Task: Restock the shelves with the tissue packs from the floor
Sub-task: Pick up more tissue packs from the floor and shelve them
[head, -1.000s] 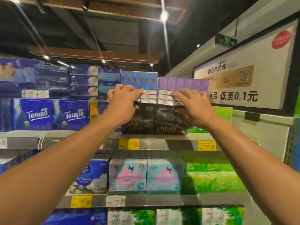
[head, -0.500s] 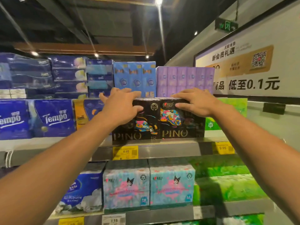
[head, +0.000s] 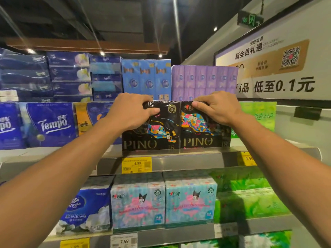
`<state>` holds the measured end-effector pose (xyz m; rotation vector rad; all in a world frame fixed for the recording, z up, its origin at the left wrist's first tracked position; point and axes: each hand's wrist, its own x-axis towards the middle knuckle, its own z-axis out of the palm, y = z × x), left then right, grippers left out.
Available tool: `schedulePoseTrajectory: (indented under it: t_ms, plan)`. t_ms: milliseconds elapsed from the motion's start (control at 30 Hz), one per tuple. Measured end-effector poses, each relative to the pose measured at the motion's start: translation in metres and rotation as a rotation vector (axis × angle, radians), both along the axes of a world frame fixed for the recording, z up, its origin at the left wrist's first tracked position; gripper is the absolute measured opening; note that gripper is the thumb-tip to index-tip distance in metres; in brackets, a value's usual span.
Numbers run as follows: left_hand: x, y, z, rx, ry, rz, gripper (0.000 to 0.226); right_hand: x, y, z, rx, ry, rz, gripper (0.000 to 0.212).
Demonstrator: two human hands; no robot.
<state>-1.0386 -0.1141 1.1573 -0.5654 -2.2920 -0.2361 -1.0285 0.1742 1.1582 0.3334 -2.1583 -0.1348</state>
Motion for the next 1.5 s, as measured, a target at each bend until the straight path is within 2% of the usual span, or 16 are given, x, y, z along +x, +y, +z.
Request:
schedulePoseTrajectory:
  t_ms: [167,300,400,567,667,767,900,1067,1233,1500]
  plan:
    - [-0.006,0.002,-0.019,0.016,0.100,0.077,0.059,-0.001,-0.004,-0.007,-0.043,0.093,0.012,0.076]
    - [0.000,0.011,-0.029,0.112,0.085,0.119,0.054,-0.005,-0.010,-0.009,-0.029,0.141,-0.034,0.074]
    - [0.006,0.016,-0.036,0.133,0.161,0.181,0.053,-0.005,-0.012,-0.012,0.014,0.173,-0.077,0.078]
    - [0.026,0.027,-0.056,0.186,0.365,0.090,0.046,0.012,-0.032,-0.031,-0.175,0.277,0.005,0.059]
    - [0.038,0.030,-0.066,0.226,0.428,-0.058,0.029,0.036,-0.050,-0.056,-0.280,0.400,0.060,0.048]
    - [0.051,0.030,-0.077,0.259,0.421,-0.268,0.023,0.068,-0.062,-0.084,-0.341,0.376,0.063,0.049]
    - [0.075,0.036,-0.092,0.283,0.256,-0.578,0.026,0.127,-0.071,-0.123,-0.395,0.301,-0.091,0.056]
    - [0.124,0.061,-0.145,0.135,-0.004,-0.841,0.039,0.229,-0.079,-0.191,-0.483,0.158,-0.379,0.060]
    - [0.224,0.095,-0.211,-0.023,-0.238,-1.120,0.049,0.373,-0.096,-0.257,-0.565,0.068,-0.712,0.064]
    - [0.469,0.135,-0.287,-0.304,-0.399,-1.656,0.065,0.662,-0.154,-0.328,-0.718,0.043,-1.284,0.071]
